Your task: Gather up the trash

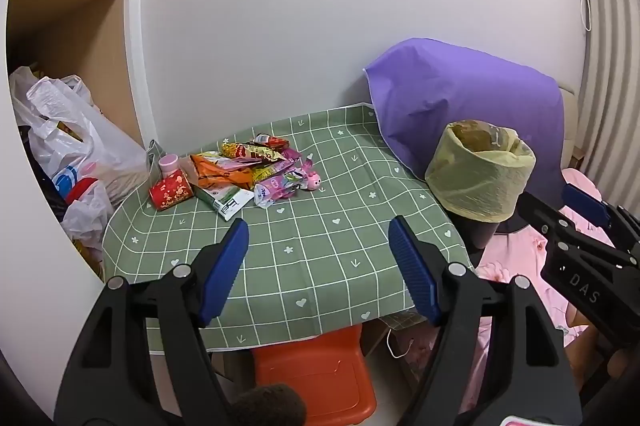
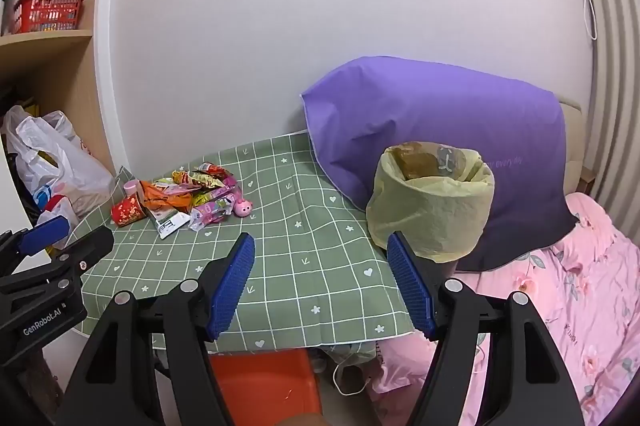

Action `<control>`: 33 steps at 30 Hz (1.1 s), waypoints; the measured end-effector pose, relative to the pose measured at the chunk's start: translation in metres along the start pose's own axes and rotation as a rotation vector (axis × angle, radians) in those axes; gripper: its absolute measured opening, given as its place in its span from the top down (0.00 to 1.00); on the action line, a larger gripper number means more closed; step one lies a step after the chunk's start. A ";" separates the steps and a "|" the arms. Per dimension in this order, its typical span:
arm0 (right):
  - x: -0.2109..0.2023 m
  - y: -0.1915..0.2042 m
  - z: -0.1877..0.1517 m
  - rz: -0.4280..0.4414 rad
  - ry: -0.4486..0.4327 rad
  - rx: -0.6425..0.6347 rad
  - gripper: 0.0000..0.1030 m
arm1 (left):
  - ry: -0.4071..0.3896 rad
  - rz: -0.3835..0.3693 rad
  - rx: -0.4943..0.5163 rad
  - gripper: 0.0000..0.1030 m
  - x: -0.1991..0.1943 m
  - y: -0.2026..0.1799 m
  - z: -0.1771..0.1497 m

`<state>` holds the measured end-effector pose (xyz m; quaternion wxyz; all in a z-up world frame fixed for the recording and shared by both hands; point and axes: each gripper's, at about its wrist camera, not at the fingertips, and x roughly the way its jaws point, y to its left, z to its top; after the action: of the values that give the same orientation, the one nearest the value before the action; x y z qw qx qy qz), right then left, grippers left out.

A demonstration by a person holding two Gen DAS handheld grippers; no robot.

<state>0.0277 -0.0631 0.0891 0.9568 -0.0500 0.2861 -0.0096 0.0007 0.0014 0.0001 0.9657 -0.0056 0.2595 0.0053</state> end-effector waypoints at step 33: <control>0.004 -0.003 -0.003 0.005 0.017 0.000 0.37 | 0.005 -0.009 -0.005 0.33 0.001 -0.001 -0.001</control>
<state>0.0298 -0.0665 0.0847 0.9545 -0.0493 0.2942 -0.0075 0.0008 0.0009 -0.0014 0.9650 -0.0089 0.2620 0.0016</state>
